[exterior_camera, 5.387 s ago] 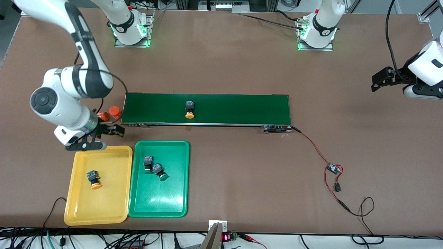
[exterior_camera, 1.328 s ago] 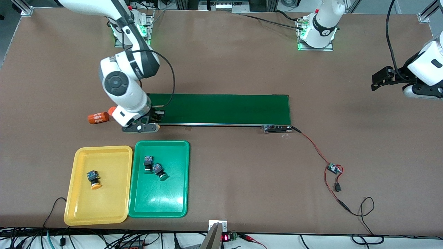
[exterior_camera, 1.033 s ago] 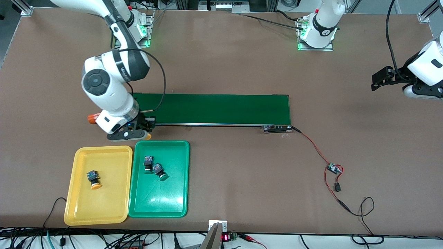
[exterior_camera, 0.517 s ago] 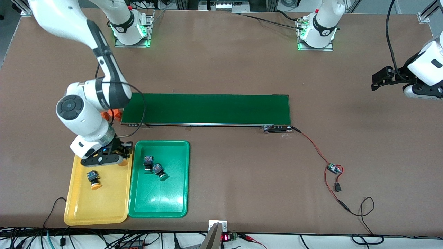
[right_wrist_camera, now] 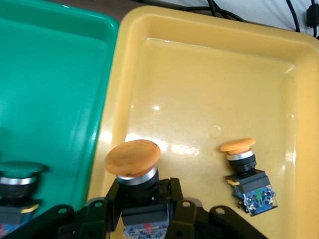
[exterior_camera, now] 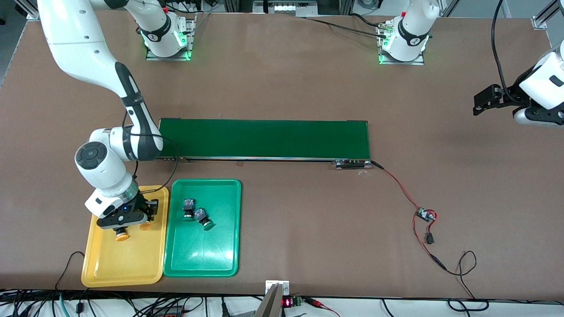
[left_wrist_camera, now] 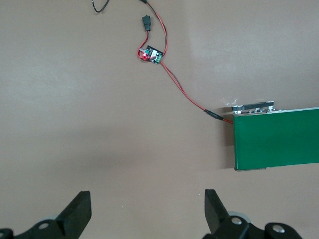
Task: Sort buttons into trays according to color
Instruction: 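Open the right gripper to drop the button beside the other yellow button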
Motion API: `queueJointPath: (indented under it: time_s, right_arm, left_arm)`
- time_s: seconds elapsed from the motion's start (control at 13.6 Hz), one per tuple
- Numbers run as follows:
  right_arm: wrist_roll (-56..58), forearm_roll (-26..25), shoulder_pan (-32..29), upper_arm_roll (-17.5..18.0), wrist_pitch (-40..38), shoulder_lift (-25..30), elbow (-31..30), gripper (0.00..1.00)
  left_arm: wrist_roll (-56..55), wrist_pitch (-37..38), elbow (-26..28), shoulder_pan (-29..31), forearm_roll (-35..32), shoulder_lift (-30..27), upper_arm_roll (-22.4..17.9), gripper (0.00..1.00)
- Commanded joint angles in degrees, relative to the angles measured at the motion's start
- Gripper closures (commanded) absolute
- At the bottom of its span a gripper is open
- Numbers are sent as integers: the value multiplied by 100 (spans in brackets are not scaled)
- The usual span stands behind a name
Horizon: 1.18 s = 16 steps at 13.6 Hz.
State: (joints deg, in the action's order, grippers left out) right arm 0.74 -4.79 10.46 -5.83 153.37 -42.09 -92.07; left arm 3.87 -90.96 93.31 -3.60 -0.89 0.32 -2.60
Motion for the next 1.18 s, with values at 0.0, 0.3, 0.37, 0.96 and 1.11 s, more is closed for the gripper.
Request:
queueJointPath:
  time_s: [0.0,0.3,0.37,0.96,1.11]
  right_arm:
    - [75,-240,-140,-14,175,-211,181,66]
    - [75,-277,-184,-14,316,-238,172,0]
    - [66,-259,-176,-14,307,-229,172,0]
    - [-320,-92,-272,3,-1033,568,155,0]
    - [-320,-92,-272,3,-2113,1209,155,0]
  left_arm:
    - [106,96,-67,-1,-87,-14,14,0]
    - [106,105,-67,8,-87,-14,23,0]
    - [123,131,-67,8,-87,-14,5,0]
    - [88,167,-67,8,-87,-14,14,0]
    - [88,167,-67,-1,-87,-14,14,0]
